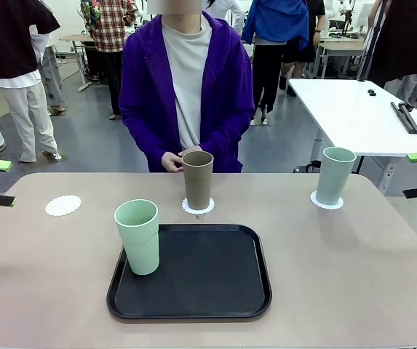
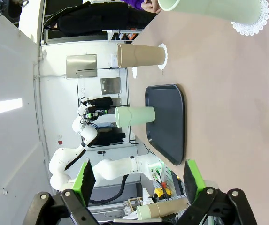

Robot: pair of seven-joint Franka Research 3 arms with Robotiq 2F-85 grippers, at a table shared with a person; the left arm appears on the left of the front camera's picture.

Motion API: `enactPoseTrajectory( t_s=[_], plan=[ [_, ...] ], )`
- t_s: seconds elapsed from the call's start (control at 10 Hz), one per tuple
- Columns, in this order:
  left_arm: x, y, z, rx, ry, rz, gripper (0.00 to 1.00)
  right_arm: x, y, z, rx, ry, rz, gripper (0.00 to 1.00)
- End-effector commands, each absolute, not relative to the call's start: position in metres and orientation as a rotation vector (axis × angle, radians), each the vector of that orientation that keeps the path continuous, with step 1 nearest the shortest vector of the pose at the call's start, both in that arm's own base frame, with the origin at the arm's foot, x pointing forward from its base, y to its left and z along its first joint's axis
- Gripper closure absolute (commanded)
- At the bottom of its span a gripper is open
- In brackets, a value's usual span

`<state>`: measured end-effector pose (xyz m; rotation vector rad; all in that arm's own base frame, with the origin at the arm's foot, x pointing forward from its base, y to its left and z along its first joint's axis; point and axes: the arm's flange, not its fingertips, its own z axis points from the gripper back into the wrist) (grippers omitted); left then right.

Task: Place coasters on the table and set cups on them.
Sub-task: Take one Reusable plastic cup from the Flat Tray and place it on a coaster set by the human.

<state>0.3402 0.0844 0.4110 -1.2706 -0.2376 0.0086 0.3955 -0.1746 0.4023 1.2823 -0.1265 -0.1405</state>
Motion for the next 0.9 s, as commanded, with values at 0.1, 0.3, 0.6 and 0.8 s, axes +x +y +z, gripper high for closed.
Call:
enactPoseTrajectory(
  t_s=[0.1,0.3,0.6,0.8],
  plan=[
    [0.374,0.072,0.435,-1.039,-0.333,-0.214,0.00,0.395,-0.173,0.401,1.283,-0.125,-0.149,0.00],
    [0.391,0.048,0.463,-0.901,-0.302,-0.478,0.00,0.395,-0.173,0.401,1.283,-0.125,-0.149,0.00],
    [0.398,0.002,0.496,-0.649,-0.198,-0.820,0.00,0.395,-0.173,0.401,1.283,-0.125,-0.149,0.00],
    [0.392,-0.035,0.500,-0.476,-0.169,-0.964,0.00,0.395,-0.173,0.401,1.283,-0.125,-0.149,0.00]
  ],
)
